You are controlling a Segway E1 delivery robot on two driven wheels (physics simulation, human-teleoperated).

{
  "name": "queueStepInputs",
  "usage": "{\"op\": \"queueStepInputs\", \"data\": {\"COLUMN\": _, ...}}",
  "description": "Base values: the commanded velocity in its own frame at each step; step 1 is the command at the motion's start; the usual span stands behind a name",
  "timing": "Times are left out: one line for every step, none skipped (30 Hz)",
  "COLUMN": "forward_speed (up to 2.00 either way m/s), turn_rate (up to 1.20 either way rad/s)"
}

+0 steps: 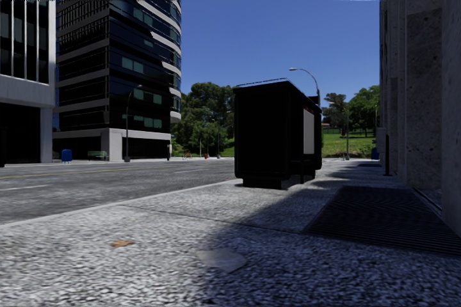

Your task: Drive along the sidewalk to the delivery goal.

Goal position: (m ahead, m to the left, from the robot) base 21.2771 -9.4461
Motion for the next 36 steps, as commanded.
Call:
{"op": "queueStepInputs", "data": {"forward_speed": 1.31, "turn_rate": -0.27}}
{"op": "queueStepInputs", "data": {"forward_speed": 1.31, "turn_rate": -0.27}}
{"op": "queueStepInputs", "data": {"forward_speed": 1.31, "turn_rate": -0.27}}
{"op": "queueStepInputs", "data": {"forward_speed": 1.31, "turn_rate": -0.27}}
{"op": "queueStepInputs", "data": {"forward_speed": 1.31, "turn_rate": -0.27}}
{"op": "queueStepInputs", "data": {"forward_speed": 1.31, "turn_rate": -0.27}}
{"op": "queueStepInputs", "data": {"forward_speed": 1.31, "turn_rate": -0.27}}
{"op": "queueStepInputs", "data": {"forward_speed": 1.31, "turn_rate": -0.27}}
{"op": "queueStepInputs", "data": {"forward_speed": 1.31, "turn_rate": -0.27}}
{"op": "queueStepInputs", "data": {"forward_speed": 1.31, "turn_rate": -0.27}}
{"op": "queueStepInputs", "data": {"forward_speed": 1.31, "turn_rate": -0.27}}
{"op": "queueStepInputs", "data": {"forward_speed": 1.31, "turn_rate": -0.27}}
{"op": "queueStepInputs", "data": {"forward_speed": 1.31, "turn_rate": -0.27}}
{"op": "queueStepInputs", "data": {"forward_speed": 1.31, "turn_rate": -0.27}}
{"op": "queueStepInputs", "data": {"forward_speed": 1.31, "turn_rate": -0.27}}
{"op": "queueStepInputs", "data": {"forward_speed": 1.31, "turn_rate": -0.27}}
{"op": "queueStepInputs", "data": {"forward_speed": 1.31, "turn_rate": -0.27}}
{"op": "queueStepInputs", "data": {"forward_speed": 1.31, "turn_rate": -0.27}}
{"op": "queueStepInputs", "data": {"forward_speed": 1.31, "turn_rate": -0.28}}
{"op": "queueStepInputs", "data": {"forward_speed": 1.3, "turn_rate": -0.28}}
{"op": "queueStepInputs", "data": {"forward_speed": 1.3, "turn_rate": -0.28}}
{"op": "queueStepInputs", "data": {"forward_speed": 1.3, "turn_rate": -0.28}}
{"op": "queueStepInputs", "data": {"forward_speed": 1.3, "turn_rate": -0.28}}
{"op": "queueStepInputs", "data": {"forward_speed": 1.3, "turn_rate": -0.28}}
{"op": "queueStepInputs", "data": {"forward_speed": 1.3, "turn_rate": -0.29}}
{"op": "queueStepInputs", "data": {"forward_speed": 1.3, "turn_rate": -0.29}}
{"op": "queueStepInputs", "data": {"forward_speed": 1.3, "turn_rate": -0.3}}
{"op": "queueStepInputs", "data": {"forward_speed": 1.3, "turn_rate": -0.31}}
{"op": "queueStepInputs", "data": {"forward_speed": 1.3, "turn_rate": -0.34}}
{"op": "queueStepInputs", "data": {"forward_speed": 1.3, "turn_rate": -0.34}}
{"op": "queueStepInputs", "data": {"forward_speed": 1.3, "turn_rate": -0.35}}
{"op": "queueStepInputs", "data": {"forward_speed": 1.3, "turn_rate": -0.35}}
{"op": "queueStepInputs", "data": {"forward_speed": 1.3, "turn_rate": -0.35}}
{"op": "queueStepInputs", "data": {"forward_speed": 1.3, "turn_rate": -0.35}}
{"op": "queueStepInputs", "data": {"forward_speed": 1.3, "turn_rate": -0.35}}
{"op": "queueStepInputs", "data": {"forward_speed": 1.3, "turn_rate": -0.35}}
